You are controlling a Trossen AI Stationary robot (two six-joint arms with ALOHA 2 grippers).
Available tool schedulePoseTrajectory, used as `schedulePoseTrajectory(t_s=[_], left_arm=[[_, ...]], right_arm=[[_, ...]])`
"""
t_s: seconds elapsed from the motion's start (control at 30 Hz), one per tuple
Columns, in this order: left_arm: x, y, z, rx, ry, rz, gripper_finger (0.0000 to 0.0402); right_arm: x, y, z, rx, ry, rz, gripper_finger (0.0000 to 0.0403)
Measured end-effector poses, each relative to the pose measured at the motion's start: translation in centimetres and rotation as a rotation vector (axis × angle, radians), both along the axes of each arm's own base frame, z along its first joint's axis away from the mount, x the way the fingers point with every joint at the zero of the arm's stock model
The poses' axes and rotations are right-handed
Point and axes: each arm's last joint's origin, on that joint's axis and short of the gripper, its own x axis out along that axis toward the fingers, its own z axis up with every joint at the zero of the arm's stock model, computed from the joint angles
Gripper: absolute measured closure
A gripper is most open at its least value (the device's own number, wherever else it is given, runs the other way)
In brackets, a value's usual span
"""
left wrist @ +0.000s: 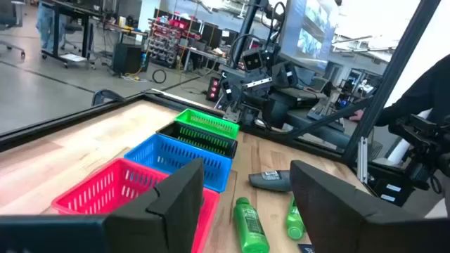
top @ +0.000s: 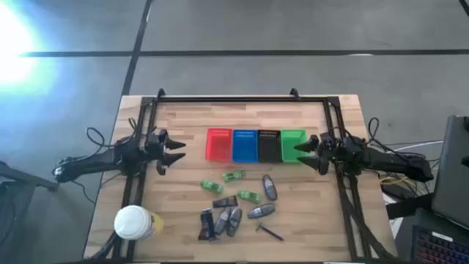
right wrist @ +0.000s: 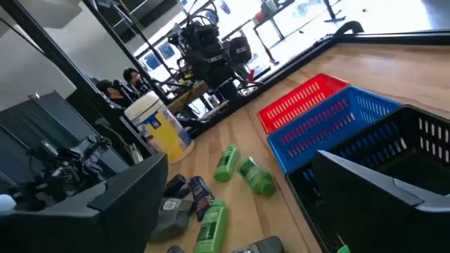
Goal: Pick & Place Travel size toiletries
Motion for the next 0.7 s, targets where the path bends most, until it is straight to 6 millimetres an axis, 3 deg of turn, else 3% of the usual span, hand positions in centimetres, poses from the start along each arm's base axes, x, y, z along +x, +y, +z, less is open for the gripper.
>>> schedulePoseTrajectory(t_s=[0.23, 0.6, 0.7], left_arm=[[0.0, 0.0, 0.0, 0.001, -0.004, 0.000, 0.0184], [0.0, 0.0, 0.0, 0.001, -0.004, 0.000, 0.0184], [0.0, 0.0, 0.0, 0.001, -0.004, 0.000, 0.0184]], right_arm=[[0.0, 0.0, 0.0, 0.000, -0.001, 0.000, 0.0045], [0.0, -0.2, 0.3, -0.011, -0.033, -0.066, 0.0074], [-0.1, -0.4, 1.1, 0.309, -0.146, -0.133, 0.0077]])
